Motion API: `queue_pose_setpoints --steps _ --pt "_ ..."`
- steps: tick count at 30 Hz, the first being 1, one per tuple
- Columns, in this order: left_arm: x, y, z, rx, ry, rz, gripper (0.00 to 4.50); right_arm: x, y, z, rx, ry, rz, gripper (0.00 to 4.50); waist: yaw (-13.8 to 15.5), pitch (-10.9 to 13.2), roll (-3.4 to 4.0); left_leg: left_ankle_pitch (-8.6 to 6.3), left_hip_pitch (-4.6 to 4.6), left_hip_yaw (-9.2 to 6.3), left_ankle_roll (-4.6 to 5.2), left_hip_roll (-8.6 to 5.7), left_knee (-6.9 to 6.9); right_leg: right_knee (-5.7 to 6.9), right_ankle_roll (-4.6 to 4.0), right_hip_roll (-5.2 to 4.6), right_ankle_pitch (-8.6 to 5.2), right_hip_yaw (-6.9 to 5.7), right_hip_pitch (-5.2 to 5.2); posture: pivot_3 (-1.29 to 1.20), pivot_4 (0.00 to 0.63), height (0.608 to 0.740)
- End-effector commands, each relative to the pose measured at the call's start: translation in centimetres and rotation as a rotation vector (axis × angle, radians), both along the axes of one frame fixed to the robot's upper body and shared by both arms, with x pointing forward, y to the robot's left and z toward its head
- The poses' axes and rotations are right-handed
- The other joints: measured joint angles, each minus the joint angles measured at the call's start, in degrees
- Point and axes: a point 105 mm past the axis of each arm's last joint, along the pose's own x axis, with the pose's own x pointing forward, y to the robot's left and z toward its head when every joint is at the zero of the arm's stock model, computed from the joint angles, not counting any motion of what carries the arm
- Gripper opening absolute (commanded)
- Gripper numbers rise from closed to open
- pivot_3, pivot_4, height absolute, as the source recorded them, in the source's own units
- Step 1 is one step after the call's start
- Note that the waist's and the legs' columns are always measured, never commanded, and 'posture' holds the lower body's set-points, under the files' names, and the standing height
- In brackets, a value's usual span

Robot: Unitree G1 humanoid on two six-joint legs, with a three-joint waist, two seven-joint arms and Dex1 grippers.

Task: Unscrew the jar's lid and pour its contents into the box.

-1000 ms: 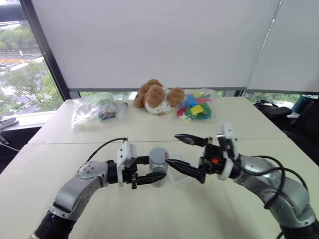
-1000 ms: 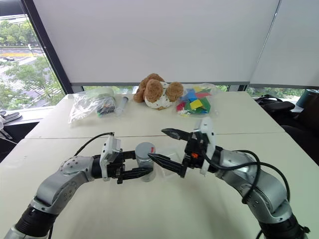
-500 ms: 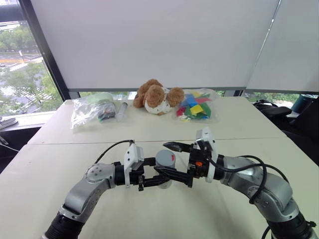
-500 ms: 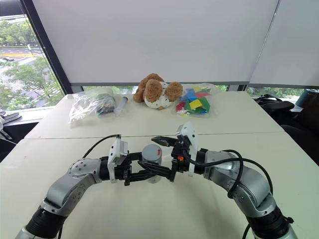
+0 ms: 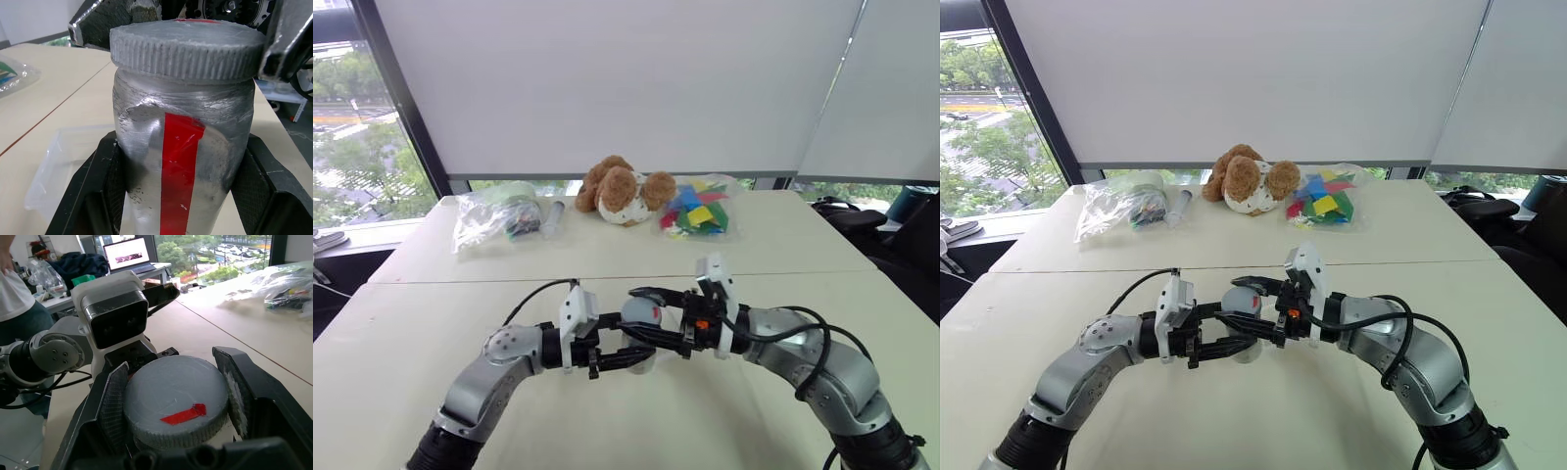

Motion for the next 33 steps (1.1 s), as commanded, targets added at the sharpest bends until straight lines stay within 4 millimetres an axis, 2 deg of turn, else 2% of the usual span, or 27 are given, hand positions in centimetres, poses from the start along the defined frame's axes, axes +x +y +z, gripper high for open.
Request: queue_pose_setpoints --steps 1,5,7,14,18,19,22,24,27,33 --pt "-1.1 0.2 1.5 -0.016 -0.059 -0.119 2.24 -1.9 -0.4 1.7 -0.01 -0.048 0.21 2.32 0.0 0.0 0.01 0.0 0.0 0.01 0.0 0.0 0.0 0.0 0.0 0.0 0.0 0.0 -0.01 0.0 0.15 0.74" --pt "-2.1 0.3 2.2 -0.01 -0.044 -0.263 2.24 -3.4 -1.4 2.2 -0.129 -0.035 0.454 2.32 0.0 0.0 0.01 0.0 0.0 0.0 0.0 0.0 0.01 0.0 -0.01 0.0 0.0 0.0 -0.01 0.0 0.15 0.74" --pt "-2.6 0.1 2.8 -0.02 -0.038 -0.322 2.24 -3.2 -1.5 2.7 -0.179 -0.052 0.513 2.32 0.0 0.0 0.01 0.0 0.01 0.0 0.0 0.0 0.02 0.0 -0.01 0.01 0.0 0.0 0.0 0.0 0.15 0.74" --pt "-2.9 -0.4 3.8 -0.033 -0.043 -0.354 2.24 -2.0 -0.9 3.7 -0.18 -0.099 0.511 2.32 -0.3 0.0 0.01 -0.01 -0.01 -0.03 0.01 0.04 -0.04 0.04 0.02 0.08 0.0 0.0 -0.07 0.0 0.15 0.74" --pt "-2.7 -0.2 4.2 -0.05 -0.033 -0.318 2.24 -1.7 -0.5 5.1 -0.098 -0.154 0.458 4.28 -0.3 0.0 0.0 0.0 -0.03 -0.03 0.01 0.04 -0.03 0.08 0.02 0.07 0.01 0.0 -0.11 0.0 0.15 0.74" --pt "-2.6 0.0 4.3 -0.053 -0.029 -0.303 2.24 -1.6 -0.5 5.7 -0.069 -0.177 0.435 4.46 -0.3 0.0 0.0 0.0 -0.02 -0.03 0.01 0.04 -0.03 0.09 0.02 0.07 0.01 0.0 -0.11 0.0 0.15 0.74" --pt "-1.9 0.4 4.5 -0.081 -0.017 -0.224 2.24 -0.9 -1.1 7.6 0.015 -0.223 0.341 4.46 -0.3 0.0 0.0 0.0 -0.02 -0.03 0.01 0.04 -0.03 0.11 0.02 0.07 0.01 0.01 -0.12 0.0 0.15 0.74" --pt "-0.9 0.7 4.3 -0.095 -0.021 -0.145 2.24 -0.4 -1.6 8.0 0.04 -0.24 0.267 4.46 -0.2 0.0 0.0 0.0 -0.03 -0.01 0.01 0.04 -0.03 0.11 0.03 0.06 0.01 0.02 -0.12 0.0 0.15 0.74" --pt "0.3 0.8 3.8 -0.094 -0.025 -0.055 2.24 0.0 -1.5 7.1 0.037 -0.225 0.198 4.46 0.0 0.0 -0.01 0.0 -0.03 -0.02 0.01 0.04 -0.02 0.11 0.02 0.06 0.01 0.02 -0.12 0.0 0.15 0.74" --pt "1.0 0.3 3.0 -0.1 -0.009 0.001 2.24 0.0 0.8 5.6 0.057 -0.171 0.163 4.46 -0.3 0.0 0.0 0.0 -0.02 -0.01 0.01 0.04 -0.04 0.14 0.03 0.08 0.02 0.03 -0.14 0.0 0.15 0.74"
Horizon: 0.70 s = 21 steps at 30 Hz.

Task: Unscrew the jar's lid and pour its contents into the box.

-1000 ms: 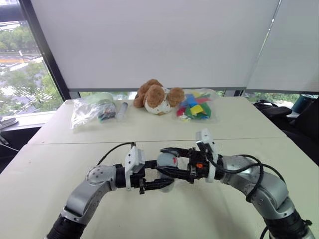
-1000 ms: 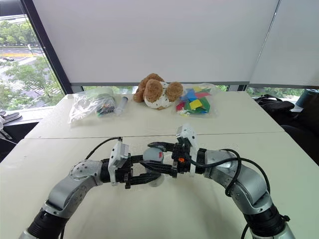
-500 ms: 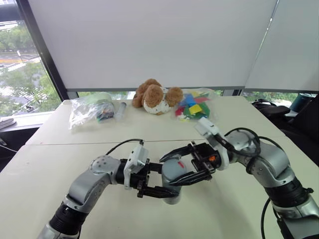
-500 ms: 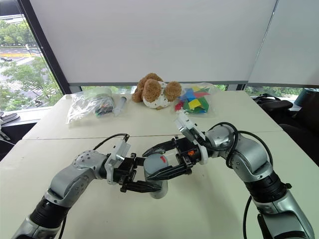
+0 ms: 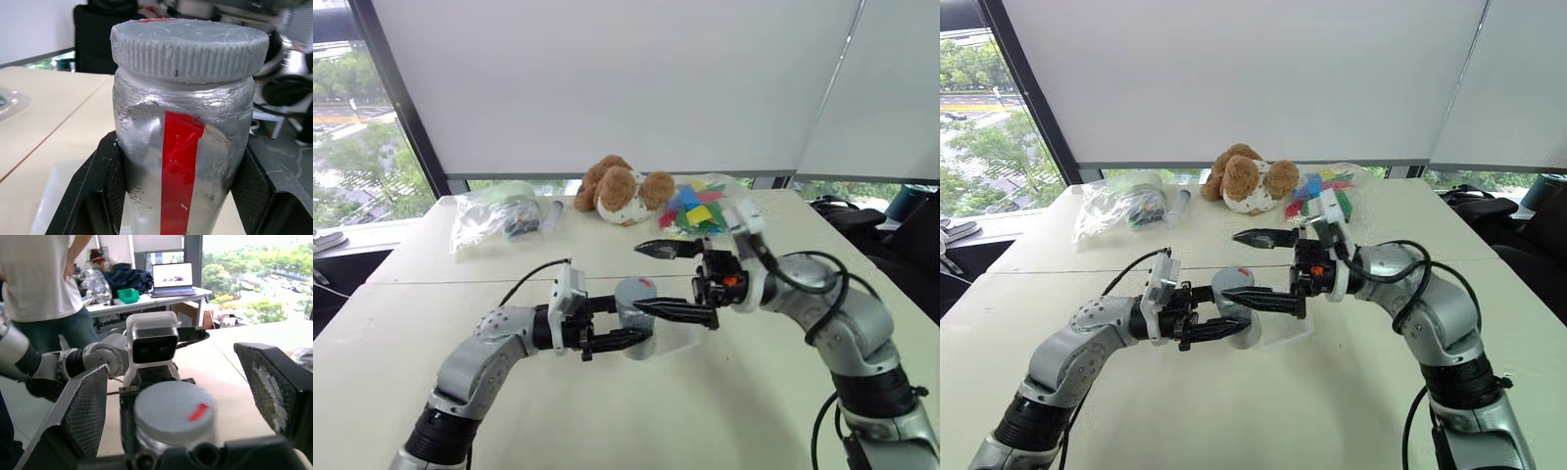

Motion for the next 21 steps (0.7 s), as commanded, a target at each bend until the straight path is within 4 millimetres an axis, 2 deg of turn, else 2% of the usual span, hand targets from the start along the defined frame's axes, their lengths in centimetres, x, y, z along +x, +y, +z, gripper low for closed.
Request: queue_pose_setpoints --steps 1,5,14,21 --pt "0.0 -0.1 0.2 -0.005 -0.032 0.016 2.24 -0.4 1.2 0.2 0.004 -0.027 -0.012 4.46 -0.1 0.0 0.0 0.0 0.0 0.0 0.0 0.0 0.0 0.02 0.0 0.0 0.0 0.0 -0.01 0.0 0.15 0.74" --pt "-0.1 -0.4 0.0 -0.006 -0.027 0.003 2.24 1.0 1.7 -0.7 -0.027 -0.027 -0.077 4.46 -0.1 0.0 0.0 0.0 -0.01 0.0 0.0 0.0 0.0 0.01 0.0 0.01 0.0 0.0 -0.02 0.0 0.15 0.74" --pt "-0.3 -0.1 -0.6 0.013 -0.042 -0.012 2.24 2.5 1.3 -0.9 -0.034 0.005 -0.12 4.46 0.0 0.0 0.0 0.0 -0.01 0.0 0.0 0.0 -0.01 0.01 -0.01 0.01 0.0 0.01 -0.02 0.0 0.15 0.74" --pt "-0.3 0.3 -0.9 0.023 -0.049 -0.016 2.24 2.7 -0.3 -2.0 -0.076 0.021 -0.126 4.46 0.0 0.0 0.0 0.0 -0.01 0.01 0.0 0.0 -0.01 0.01 -0.01 0.01 0.0 0.01 -0.03 0.0 0.15 0.74"
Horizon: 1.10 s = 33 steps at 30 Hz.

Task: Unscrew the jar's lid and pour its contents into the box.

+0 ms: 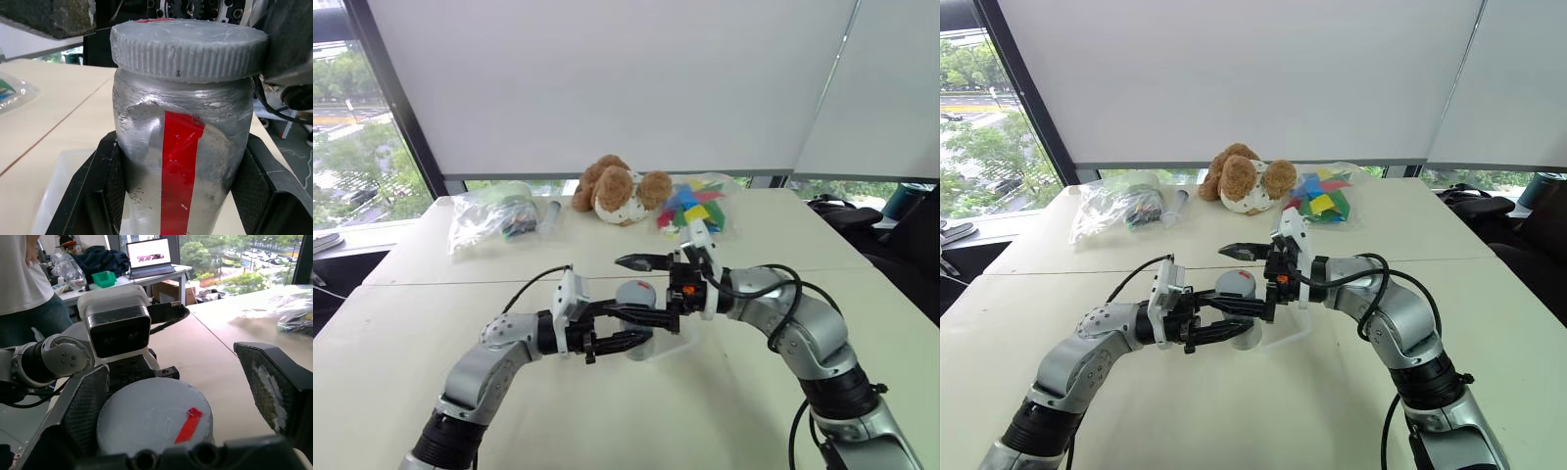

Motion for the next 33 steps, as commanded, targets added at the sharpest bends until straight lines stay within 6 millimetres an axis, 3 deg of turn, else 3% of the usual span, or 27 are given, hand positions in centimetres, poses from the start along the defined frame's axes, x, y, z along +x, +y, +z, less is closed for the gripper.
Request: queue_pose_setpoints --steps 1,9,15,20,26,33 --pt "-0.5 0.1 0.5 0.004 -0.052 -0.027 2.24 0.3 -1.7 0.6 0.01 -0.028 -0.031 4.46 0.1 0.0 0.0 0.0 0.0 0.0 0.0 0.0 0.0 0.0 0.0 0.0 0.0 0.0 0.0 0.0 0.15 0.74" --pt "-0.4 0.4 0.3 0.012 -0.059 -0.022 2.24 0.1 -3.9 -0.2 -0.01 0.003 -0.038 4.46 0.1 0.0 0.0 0.0 -0.01 0.01 0.0 0.0 0.0 -0.01 0.0 0.0 0.0 0.0 0.0 0.0 0.15 0.74" --pt "-0.4 0.5 0.2 0.016 -0.059 -0.016 2.24 -1.2 -4.7 0.4 0.032 0.015 0.031 4.46 0.0 0.0 0.0 0.0 -0.01 0.01 0.0 0.0 -0.01 -0.01 0.0 0.01 0.0 0.01 -0.01 0.0 0.15 0.74" --pt "-0.2 0.6 0.2 0.019 -0.059 -0.011 2.24 -2.4 -3.1 1.1 0.033 0.009 0.103 4.46 0.0 0.0 0.0 0.0 -0.01 0.0 0.0 0.0 -0.01 -0.01 0.0 0.01 0.0 0.01 -0.01 0.0 0.15 0.74" --pt "-0.2 0.2 0.2 0.019 -0.056 -0.02 2.24 -1.1 -0.3 1.0 0.001 -0.019 0.05 4.46 -0.8 0.0 0.0 0.0 -0.01 -0.01 0.0 0.01 -0.01 0.01 0.0 0.02 0.0 0.01 -0.03 0.0 0.15 0.74" --pt "-0.2 0.1 0.2 0.022 -0.055 -0.021 2.24 0.1 0.8 0.0 -0.041 -0.01 0.016 4.46 -0.9 0.0 0.0 0.0 -0.04 0.0 0.0 0.01 -0.01 0.0 0.0 0.01 0.0 0.01 -0.04 0.0 0.15 0.74"
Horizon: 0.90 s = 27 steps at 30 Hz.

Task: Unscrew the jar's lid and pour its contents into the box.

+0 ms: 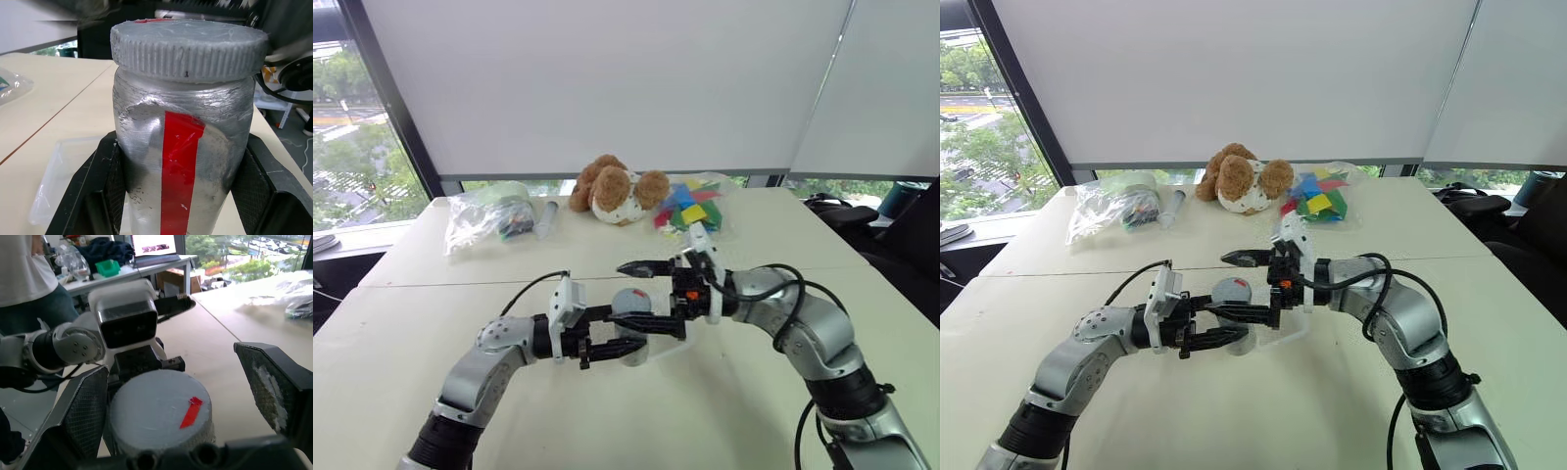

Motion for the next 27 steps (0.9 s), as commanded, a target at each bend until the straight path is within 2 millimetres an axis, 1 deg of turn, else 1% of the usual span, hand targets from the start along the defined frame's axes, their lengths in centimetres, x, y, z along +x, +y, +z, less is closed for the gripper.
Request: queue_pose_setpoints --steps 1,5,9,16,22,25,27 --pt "-0.1 -0.3 0.8 -0.007 -0.034 -0.013 2.24 0.4 0.5 0.7 0.004 -0.035 -0.007 4.46 0.0 0.0 0.0 0.0 0.0 0.0 0.0 0.0 0.0 0.0 0.0 0.0 0.0 0.0 -0.01 0.0 0.15 0.74" --pt "-0.1 -0.4 0.8 -0.007 -0.032 -0.013 2.24 0.9 0.5 0.8 0.008 -0.035 -0.017 4.46 -0.1 0.0 0.0 0.0 0.0 0.0 0.0 0.0 0.0 0.01 0.01 0.0 0.01 0.0 -0.02 0.0 0.15 0.74" --pt "-0.2 -0.3 0.7 -0.004 -0.032 -0.011 2.24 1.2 -0.1 1.1 0.017 -0.024 -0.03 4.46 0.0 0.0 0.0 0.0 0.0 0.0 0.0 0.0 0.0 0.01 0.01 0.0 0.01 0.0 -0.02 0.0 0.15 0.74" --pt "-0.3 -0.3 0.7 0.0 -0.035 -0.013 2.24 1.6 -1.9 0.9 0.0 0.013 -0.055 4.46 -0.1 0.0 0.0 0.0 -0.01 0.0 0.0 0.0 0.0 0.01 0.01 0.0 0.01 0.0 -0.02 0.0 0.15 0.74" --pt "-0.2 -0.3 0.7 0.001 -0.039 -0.01 2.24 1.7 -3.0 0.9 -0.001 0.034 -0.074 4.46 0.0 0.0 0.0 0.0 -0.01 0.0 0.0 0.0 -0.01 0.01 0.01 0.0 0.01 0.0 -0.02 0.0 0.15 0.74" --pt "-0.3 -0.3 0.7 0.002 -0.039 -0.009 2.24 1.4 -3.3 0.9 -0.005 0.04 -0.064 4.46 0.0 0.0 0.0 0.0 -0.01 0.0 0.0 0.0 -0.01 0.0 0.01 0.0 0.01 0.0 -0.02 0.0 0.15 0.74" --pt "-0.2 -0.3 0.7 0.003 -0.039 -0.009 2.24 0.9 -3.4 0.8 -0.005 0.046 -0.034 4.46 0.0 0.0 0.0 0.0 -0.01 0.0 0.0 0.0 -0.01 0.0 0.01 0.0 0.01 0.0 -0.02 0.0 0.15 0.74"
